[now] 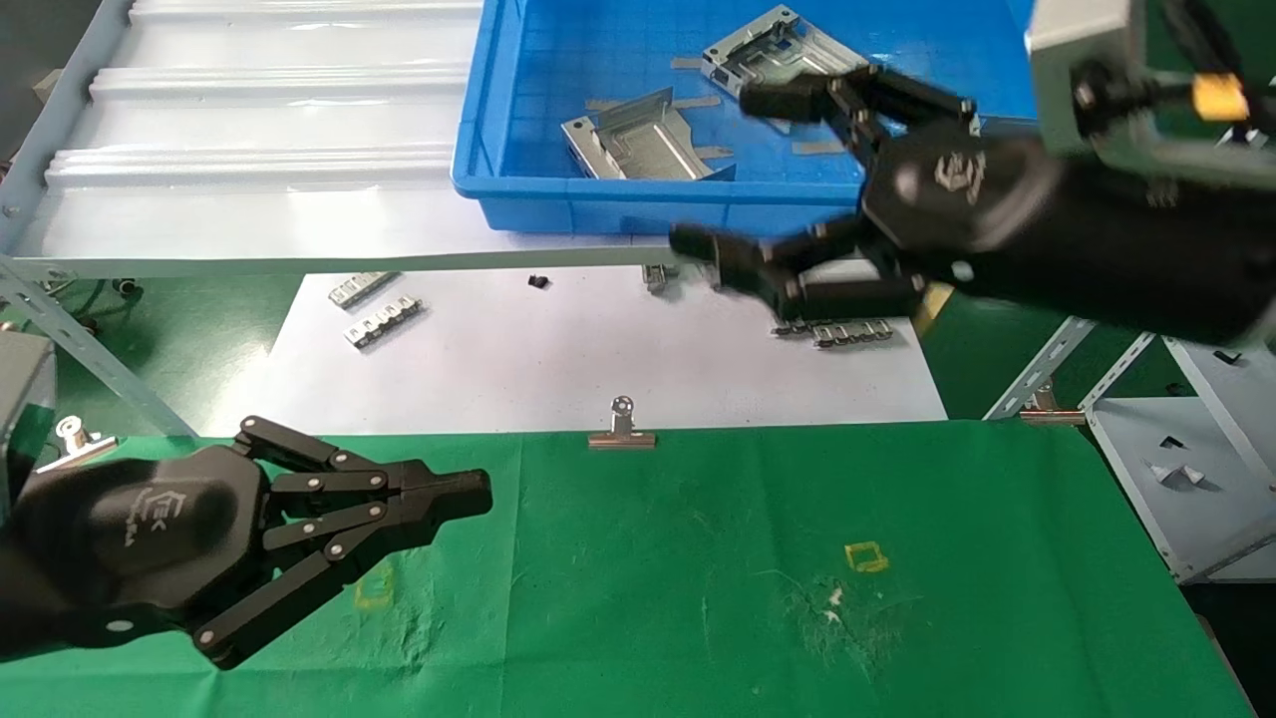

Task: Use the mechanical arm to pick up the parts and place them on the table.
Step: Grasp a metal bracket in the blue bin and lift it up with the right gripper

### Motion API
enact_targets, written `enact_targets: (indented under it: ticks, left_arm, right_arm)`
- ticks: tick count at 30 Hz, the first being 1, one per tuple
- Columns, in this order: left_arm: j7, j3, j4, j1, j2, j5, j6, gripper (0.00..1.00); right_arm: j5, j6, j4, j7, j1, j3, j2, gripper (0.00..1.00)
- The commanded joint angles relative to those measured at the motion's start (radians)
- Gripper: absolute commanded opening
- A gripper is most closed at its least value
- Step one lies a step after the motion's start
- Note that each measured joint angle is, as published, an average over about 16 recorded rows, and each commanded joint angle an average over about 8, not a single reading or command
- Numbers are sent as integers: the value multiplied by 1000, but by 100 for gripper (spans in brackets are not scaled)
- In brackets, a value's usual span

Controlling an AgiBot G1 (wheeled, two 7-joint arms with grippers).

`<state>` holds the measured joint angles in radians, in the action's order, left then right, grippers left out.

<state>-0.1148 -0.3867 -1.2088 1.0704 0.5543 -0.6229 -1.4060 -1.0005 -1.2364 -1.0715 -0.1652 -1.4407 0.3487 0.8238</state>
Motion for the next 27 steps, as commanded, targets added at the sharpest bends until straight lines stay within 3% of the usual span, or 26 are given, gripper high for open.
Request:
enact_targets:
  ticks: [1,9,11,12,17,19,20,27]
  left_arm:
    - [0,0,0,0,0,0,0,0]
    - [0,0,0,0,0,0,0,2]
    - [0,0,0,0,0,0,0,24]
    - [0,0,0,0,0,0,0,36]
    - [0,0,0,0,0,0,0,97]
    - [0,0,0,0,0,0,0,100]
    - [0,0,0,0,0,0,0,100]
    - [0,0,0,0,0,0,0,100]
  right_arm:
    - [-60,52,52,2,-65,19,42,100]
    - [-251,261,376,49,-239,97,231,100]
    - [-288,293,469,65,-279,117,277,98]
    - [-303,305,516,72,-299,126,298,92]
    - [-366,349,719,120,-383,166,392,29]
    - [-381,364,782,139,-411,175,419,6]
    - [-387,372,809,149,-423,178,431,0]
    - [-400,422,950,180,-485,184,488,0]
